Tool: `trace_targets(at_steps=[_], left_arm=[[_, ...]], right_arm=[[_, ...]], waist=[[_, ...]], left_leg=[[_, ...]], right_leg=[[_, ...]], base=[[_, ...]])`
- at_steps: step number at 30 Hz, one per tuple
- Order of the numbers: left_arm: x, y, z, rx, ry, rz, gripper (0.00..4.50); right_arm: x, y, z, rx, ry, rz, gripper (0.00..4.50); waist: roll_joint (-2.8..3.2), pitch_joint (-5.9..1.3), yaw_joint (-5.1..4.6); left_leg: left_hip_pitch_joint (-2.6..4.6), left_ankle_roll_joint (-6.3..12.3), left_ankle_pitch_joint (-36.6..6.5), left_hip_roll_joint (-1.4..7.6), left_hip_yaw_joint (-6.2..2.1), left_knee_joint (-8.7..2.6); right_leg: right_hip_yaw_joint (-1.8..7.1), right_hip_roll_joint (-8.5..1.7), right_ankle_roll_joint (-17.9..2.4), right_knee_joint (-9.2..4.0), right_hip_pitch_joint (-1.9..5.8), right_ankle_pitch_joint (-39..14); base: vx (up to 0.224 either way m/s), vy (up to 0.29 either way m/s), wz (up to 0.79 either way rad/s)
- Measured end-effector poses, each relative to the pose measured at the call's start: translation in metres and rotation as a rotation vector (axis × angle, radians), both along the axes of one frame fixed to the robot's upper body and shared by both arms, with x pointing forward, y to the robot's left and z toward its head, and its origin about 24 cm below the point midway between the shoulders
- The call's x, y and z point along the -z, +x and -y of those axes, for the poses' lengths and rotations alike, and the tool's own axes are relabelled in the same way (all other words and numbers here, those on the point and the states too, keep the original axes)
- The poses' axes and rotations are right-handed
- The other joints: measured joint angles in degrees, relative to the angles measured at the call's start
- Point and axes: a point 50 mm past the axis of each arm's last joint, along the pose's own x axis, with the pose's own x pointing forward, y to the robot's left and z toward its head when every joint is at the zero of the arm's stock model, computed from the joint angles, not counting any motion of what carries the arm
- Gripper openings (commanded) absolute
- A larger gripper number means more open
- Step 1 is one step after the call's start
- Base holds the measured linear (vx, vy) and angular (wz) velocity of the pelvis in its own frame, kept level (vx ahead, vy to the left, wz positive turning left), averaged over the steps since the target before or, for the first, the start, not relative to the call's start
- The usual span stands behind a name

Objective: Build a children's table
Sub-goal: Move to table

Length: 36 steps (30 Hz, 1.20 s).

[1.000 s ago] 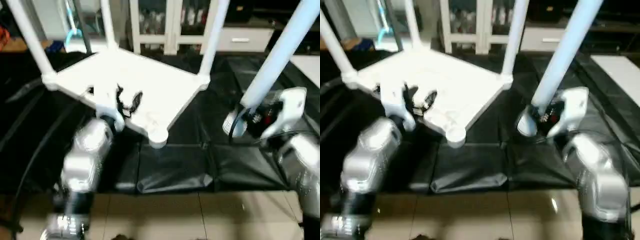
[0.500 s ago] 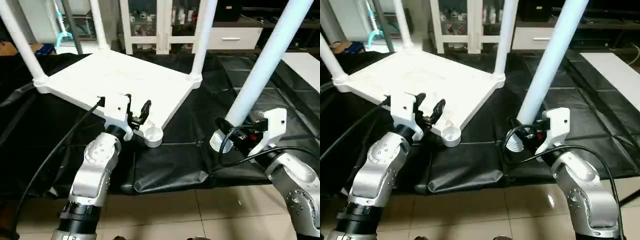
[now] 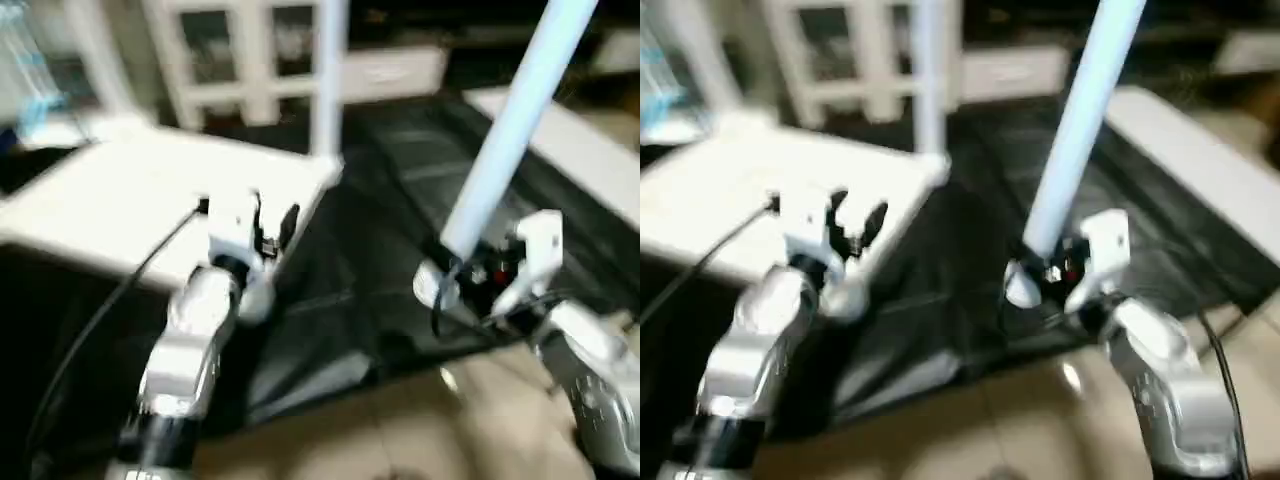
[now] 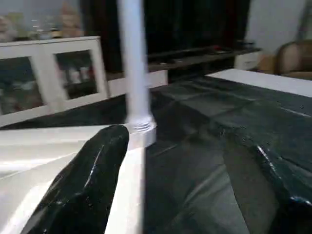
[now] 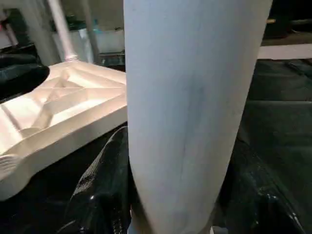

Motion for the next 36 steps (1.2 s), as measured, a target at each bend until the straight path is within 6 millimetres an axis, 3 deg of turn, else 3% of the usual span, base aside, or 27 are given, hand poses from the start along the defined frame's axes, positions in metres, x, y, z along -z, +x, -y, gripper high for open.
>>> trace_targets(at_steps=[1, 4, 5, 6, 7, 8, 9, 10, 11, 12, 13, 14, 15, 16, 17, 18, 19, 20, 21, 22, 23, 24, 27, 29, 33, 36], left_arm=[[-0.001, 0.001, 0.001, 0.001, 0.001, 0.005, 3.44], [-0.002, 0.001, 0.0, 0.0, 0.004, 0.007, 3.44], [-0.002, 0.001, -0.002, -0.005, 0.008, 0.008, 3.44], [-0.004, 0.002, 0.0, 0.0, 0.009, 0.015, 3.44], [-0.006, 0.002, 0.0, 0.002, 0.009, 0.02, 3.44], [-0.006, 0.002, -0.004, -0.01, 0.018, 0.021, 3.44], [-0.004, 0.002, -0.009, -0.027, 0.026, 0.015, 3.44], [-0.002, 0.001, -0.016, -0.051, 0.035, 0.009, 3.44], [0.0, 0.0, -0.03, -0.101, 0.053, 0.002, 3.44], [-0.002, 0.0, -0.036, -0.126, 0.051, 0.007, 3.44], [-0.005, 0.0, -0.037, -0.131, 0.047, 0.019, 3.44], [-0.007, 0.002, -0.031, -0.118, 0.029, 0.024, 3.44], [-0.007, 0.002, -0.018, -0.075, 0.02, 0.023, 3.44], [-0.006, 0.002, -0.013, -0.045, 0.018, 0.024, 3.44], [-0.01, 0.002, -0.017, -0.037, 0.032, 0.043, 3.44], [-0.014, 0.002, -0.023, -0.041, 0.041, 0.058, 3.44], [-0.016, 0.002, -0.029, -0.045, 0.053, 0.072, 3.44], [-0.014, -0.001, -0.038, -0.053, 0.059, 0.066, 3.44], [-0.009, -0.002, -0.044, -0.052, 0.069, 0.048, 3.44], [-0.006, -0.003, -0.049, -0.042, 0.071, 0.031, 3.44], [-0.006, -0.004, -0.052, -0.022, 0.067, 0.018, 3.44], [-0.005, -0.004, -0.053, 0.007, 0.057, 0.005, 3.77], [-0.005, -0.008, -0.053, 0.179, 0.108, -0.033, 3.83], [-0.002, -0.015, -0.057, 0.298, 0.17, -0.066, 4.13], [0.011, -0.022, -0.064, 0.494, 0.346, -0.174, 4.42], [0.019, -0.02, -0.079, 0.616, 0.497, -0.28, 4.42]], right_arm=[[0.0, 0.0, 0.0, 0.001, -0.001, 0.0, 1.85], [0.0, 0.0, 0.0, -0.007, -0.005, 0.001, 1.85], [0.001, -0.001, -0.001, -0.014, -0.011, 0.0, 1.85], [0.001, -0.001, 0.001, -0.014, -0.023, -0.002, 1.85], [0.002, -0.002, 0.003, -0.017, -0.038, -0.009, 1.85], [0.002, -0.002, 0.001, -0.043, -0.055, -0.01, 1.85], [0.004, -0.002, -0.004, -0.067, -0.054, -0.015, 1.85], [0.004, -0.001, -0.011, -0.099, -0.044, -0.011, 1.85], [0.003, -0.002, -0.02, -0.131, -0.021, -0.001, 1.85], [0.002, -0.002, -0.021, -0.144, -0.01, 0.005, 1.85], [0.0, -0.003, -0.02, -0.148, -0.008, 0.015, 1.85], [0.001, -0.005, -0.013, -0.134, -0.014, 0.016, 1.85], [0.007, -0.007, -0.004, -0.104, -0.016, -0.009, 1.85], [0.01, -0.007, -0.002, -0.1, -0.02, -0.025, 1.85], [0.006, -0.007, -0.005, -0.126, -0.022, -0.009, 1.85], [0.002, -0.007, -0.009, -0.156, -0.022, 0.013, 1.85], [-0.001, -0.008, -0.012, -0.174, -0.019, 0.034, 1.85], [-0.001, -0.009, -0.016, -0.201, -0.007, 0.04, 1.85], [0.0, -0.01, -0.019, -0.215, -0.002, 0.037, 1.85], [0.001, -0.01, -0.02, -0.222, 0.003, 0.031, 1.85], [0.002, -0.011, -0.02, -0.226, 0.005, 0.029, 1.85], [0.002, -0.011, -0.02, -0.228, 0.006, 0.027, 1.85], [0.005, -0.014, -0.018, -0.24, 0.009, 0.017, 1.85], [0.006, -0.016, -0.017, -0.256, 0.002, 0.015, 1.85], [0.005, -0.019, -0.017, -0.31, 0.01, 0.013, 1.85], [0.004, -0.023, -0.02, -0.372, 0.032, 0.016, 1.85]], waist=[[0.15, -0.13, -0.07], [0.48, -0.86, 0.1], [0.38, -1.27, 0.47], [0.87, -1.6, 0.06], [0.68, -1.74, 0.33], [0.64, -1.84, 0.34], [0.18, -1.9, 0.4], [-0.3, -1.99, 0.65], [-0.89, -2.19, 0.6], [-1.64, -2.55, 0.58], [-2.85, -3.07, 0.34], [-3.7, -2.63, 0.51], [-3.63, -2.61, 1.41], [-3.75, -2.56, 3.19], [-3.39, -2.66, 5.1], [-2.31, -2.76, 6.72], [-1.09, -2.84, 8.01], [-0.6, -2.67, 9.27], [-0.27, -2.53, 9.58], [-0.3, -2.44, 9.76], [-0.48, -2.32, 9.81], [-0.52, -2.3, 10.12], [-0.55, -1.94, 11.22], [-0.58, -1.32, 11.14], [-0.53, -1.14, 11.16], [-0.71, -0.98, 11.03]], left_leg=[[-0.04, 0.01, 0.0, 0.0, 0.0, 0.0], [-0.11, 0.45, -0.2, -0.26, 0.06, -0.14], [-0.57, 1.27, -0.6, -0.9, -0.43, -0.24], [-2.29, 5.13, -1.4, -1.28, -1.28, 1.18], [-3.01, 8.45, -1.9, -1.94, -1.57, 1.6], [-2.75, 10.01, -2.4, -3.07, -3.16, 1.56], [-1.84, 10.55, -2.7, -4.08, -4.98, 1.07], [-0.63, 10.74, -3.1, -5.65, -7.52, 0.44], [0.97, 10.11, -3.1, -7.37, -10.0, -0.69], [1.97, 8.67, -2.9, -8.31, -9.95, -1.49], [2.6, 6.75, -2.9, -9.72, -9.53, -1.49], [0.88, 6.88, -2.8, -10.49, -7.73, 2.55], [-1.11, 8.7, -1.5, -10.01, -5.37, 6.92], [-2.17, 8.0, -0.3, -9.81, -3.13, 7.63], [-3.7, 6.69, 2.0, -9.75, -2.0, 4.22], [-4.76, 6.46, 4.3, -9.31, -1.9, 1.34], [-5.83, 5.59, 4.6, -8.55, -2.05, 0.12], [-6.9, 5.41, 4.8, -7.19, -2.25, 0.97], [-7.07, 5.69, 4.6, -6.72, -2.43, 1.42], [-6.95, 5.88, 4.5, -6.57, -2.29, 1.46], [-7.03, 5.91, 4.5, -6.61, -1.53, 1.96], [-6.97, 5.98, 4.6, -6.59, -0.86, 1.95], [-6.23, 5.79, 4.6, -5.8, 0.77, 1.45], [-5.57, 5.75, 4.6, -5.78, 1.06, 1.4], [-5.55, 5.72, 4.6, -5.91, 1.09, 0.48], [-5.53, 5.72, 4.6, -6.03, 1.37, 0.06]], right_leg=[[0.16, 0.08, 0.0, 0.0, 0.0, 0.0], [1.79, 0.82, -0.6, -0.01, 0.11, -0.3], [1.85, 0.84, -0.4, -0.18, 0.25, -1.0], [0.92, 0.54, 0.3, -0.88, 0.9, -1.3], [0.6, 0.35, 0.6, -1.22, 1.39, -1.8], [0.25, 0.37, 1.1, -1.39, 2.28, -2.8], [0.9, 0.33, 0.7, 0.13, 2.09, -3.9], [2.26, 0.59, 0.8, 3.62, 0.92, -5.2], [4.4, 1.68, 1.3, 8.34, -1.55, -5.7], [6.1, 2.29, 1.4, 9.39, -4.0, -5.3], [8.29, 1.9, 0.0, 7.58, -6.02, -4.3], [10.88, 2.2, -1.2, 9.08, -5.66, -5.0], [12.42, 3.0, -1.1, 8.92, -4.43, -5.4], [12.59, 3.37, -1.3, 8.35, -3.48, -5.2], [10.77, 4.12, -1.7, 7.81, -3.0, -4.9], [8.44, 5.11, -2.1, 7.72, -2.92, -4.7], [6.46, 6.12, -2.3, 7.54, -2.63, -4.7], [3.72, 6.17, -2.9, 6.75, -2.26, -4.4], [2.72, 5.96, -2.3, 6.66, -2.09, -4.2], [3.82, 5.87, -1.2, 7.05, -2.6, -4.4], [6.17, 5.09, -1.4, 7.09, -2.67, -4.3], [6.12, 4.16, -1.2, 7.0, -2.45, -4.1], [5.9, 3.69, -1.6, 5.87, -1.63, -3.1], [6.01, 3.6, -1.4, 5.45, -1.47, -3.2], [6.01, 3.55, -1.4, 3.79, -1.42, -3.2], [5.96, 3.16, -1.4, 3.4, -1.66, -3.2]], base=[[0.157, 0.004, 0.02], [0.181, 0.011, 0.12], [0.209, 0.022, 0.2], [0.219, 0.061, 0.52], [0.225, 0.064, 0.79], [0.225, 0.064, 0.79], [0.241, -0.006, 0.66], [0.217, -0.131, 0.33], [0.217, -0.131, 0.33], [0.097, -0.196, 0.01], [-0.009, -0.121, 0.09], [-0.009, -0.121, 0.09], [0.049, 0.0, 0.39], [0.0, 0.0, 0.0], [0.0, 0.0, 0.0], [-0.24, 0.031, -0.41], [-0.249, 0.021, -0.45], [-0.249, 0.021, -0.45], [-0.12, 0.018, -0.24], [0.0, 0.0, 0.0], [0.0, 0.0, 0.0], [-0.055, 0.062, 0.08], [-0.09, 0.061, -0.01], [-0.102, 0.06, -0.09], [-0.075, 0.07, -0.11], [-0.057, 0.054, -0.14]])
